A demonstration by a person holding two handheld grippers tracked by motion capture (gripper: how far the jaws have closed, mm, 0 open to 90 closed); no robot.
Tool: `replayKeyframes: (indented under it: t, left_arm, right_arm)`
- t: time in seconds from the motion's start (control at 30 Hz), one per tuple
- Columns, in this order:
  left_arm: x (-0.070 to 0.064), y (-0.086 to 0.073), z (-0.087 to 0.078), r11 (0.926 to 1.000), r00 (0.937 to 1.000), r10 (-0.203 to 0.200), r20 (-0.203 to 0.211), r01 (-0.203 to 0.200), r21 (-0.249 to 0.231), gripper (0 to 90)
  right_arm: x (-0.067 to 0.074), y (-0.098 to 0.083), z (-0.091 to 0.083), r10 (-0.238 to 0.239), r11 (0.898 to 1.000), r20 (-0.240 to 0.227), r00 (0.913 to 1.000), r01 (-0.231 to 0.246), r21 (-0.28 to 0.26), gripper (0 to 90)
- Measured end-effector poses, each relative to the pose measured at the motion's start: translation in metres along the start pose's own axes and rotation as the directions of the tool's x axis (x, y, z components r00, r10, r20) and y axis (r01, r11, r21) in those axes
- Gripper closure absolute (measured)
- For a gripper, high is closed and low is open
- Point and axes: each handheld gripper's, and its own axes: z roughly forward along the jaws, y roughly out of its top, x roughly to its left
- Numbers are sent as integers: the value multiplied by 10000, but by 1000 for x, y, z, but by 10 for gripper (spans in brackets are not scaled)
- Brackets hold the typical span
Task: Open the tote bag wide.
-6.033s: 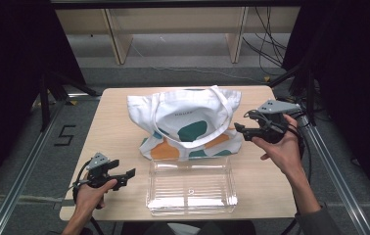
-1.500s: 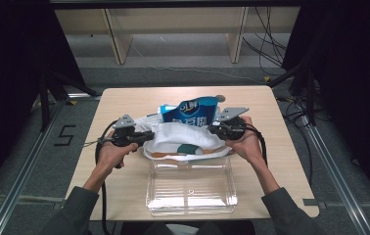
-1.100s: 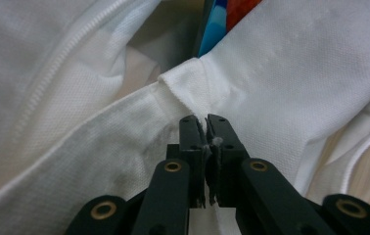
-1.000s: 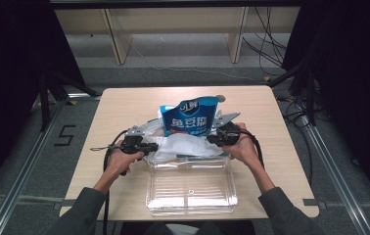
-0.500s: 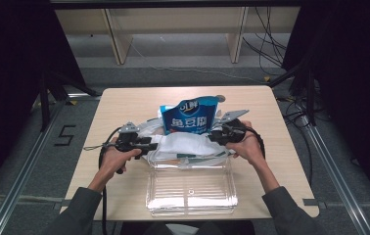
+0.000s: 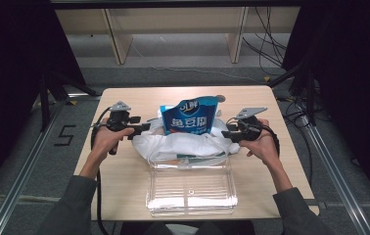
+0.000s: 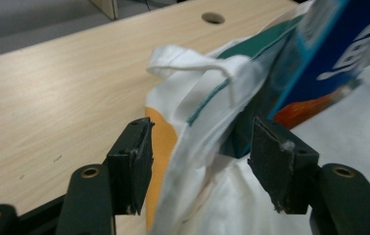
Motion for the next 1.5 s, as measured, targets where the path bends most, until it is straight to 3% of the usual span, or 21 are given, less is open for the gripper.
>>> replayKeyframes:
  t: [0.17,0.2,0.23,0.3,0.37,0.43,0.47,0.5,0.6,0.73,0.83,0.93,1.0,1.03,1.07,1.17,1.23,1.3,1.33,1.43,1.5]
  left_arm:
    - [6,5,26,9970,9985,-24,556,-20,780,597]
    - [4,8,35,9952,9992,-97,378,60,978,721]
    - [4,10,38,9921,9997,-88,232,58,1256,763]
    - [4,10,42,9934,9994,-277,184,254,1119,818]
    - [8,13,48,9870,9975,-701,25,690,1449,837]
    - [9,12,52,9879,9961,-882,33,871,1284,845]
    - [13,11,58,9841,9937,-1119,-41,1114,1385,847]
    - [13,11,58,9841,9937,-1119,-41,1114,1385,850]
    - [26,3,73,9676,9849,-1730,-61,1711,1856,854]
    - [29,-6,85,9568,9805,-1958,-192,1953,2153,855]
    - [27,-6,86,9599,9846,-1724,-277,1743,2195,851]
    - [24,-4,78,9717,9926,-1187,-274,1218,2022,771]
    - [23,-3,75,9737,9924,-1219,-153,1226,1920,722]
    - [22,-1,68,9771,9935,-1134,99,1097,1821,644]
    - [19,2,57,9845,9934,-1120,242,1077,1387,515]
    - [14,5,43,9930,9947,-933,425,899,761,480]
    - [4,8,21,9970,9951,-746,655,731,247,446]
    - [1,7,15,9985,9963,-504,690,489,231,438]
    - [-7,2,6,9995,9954,-312,904,306,83,449]
    - [-17,-6,-2,9999,9934,-98,1145,103,-40,443]
    - [-21,-11,0,9996,9905,-57,1375,96,-273,446]
  right_arm:
    - [11,1,3,-580,9983,-557,9968,574,-129,630]
    - [15,0,10,-677,9977,-687,9953,679,0,629]
    - [15,0,14,-699,9975,-771,9946,707,79,625]
    - [16,-1,24,-788,9965,-804,9936,806,204,622]
    - [19,-2,35,-619,9968,-825,9947,658,460,635]
    - [17,-2,39,-879,9949,-753,9933,913,427,678]
    - [19,-3,45,-1122,9896,-1052,9881,1207,781,832]
    - [19,-3,45,-1122,9896,-1052,9881,1207,781,832]
    - [22,-5,53,-1740,9733,-1229,9770,1896,1291,884]
    - [23,-12,60,-1632,9700,-1484,9754,1861,1562,886]
    - [24,-17,67,-1690,9654,-1387,9758,1922,1760,886]
    - [22,-15,63,-1340,9754,-1413,9808,1557,1558,861]
    - [21,-13,59,-1194,9809,-1322,9840,1375,1376,831]
    - [17,-10,52,-1234,9830,-1212,9849,1381,1213,789]
    - [11,-1,38,-1352,9890,-968,9861,1402,475,738]
    - [9,6,21,-821,9966,-1182,9896,818,-71,713]
    - [3,11,7,-804,9962,-777,9937,774,-410,683]
    - [1,12,5,-800,9955,-492,9956,773,-543,672]
    - [-5,11,6,-466,9985,-159,9988,461,-304,659]
    - [-12,9,11,-139,9999,-63,9999,138,-41,650]
    - [-14,8,17,-137,9995,-1,9999,136,-286,653]
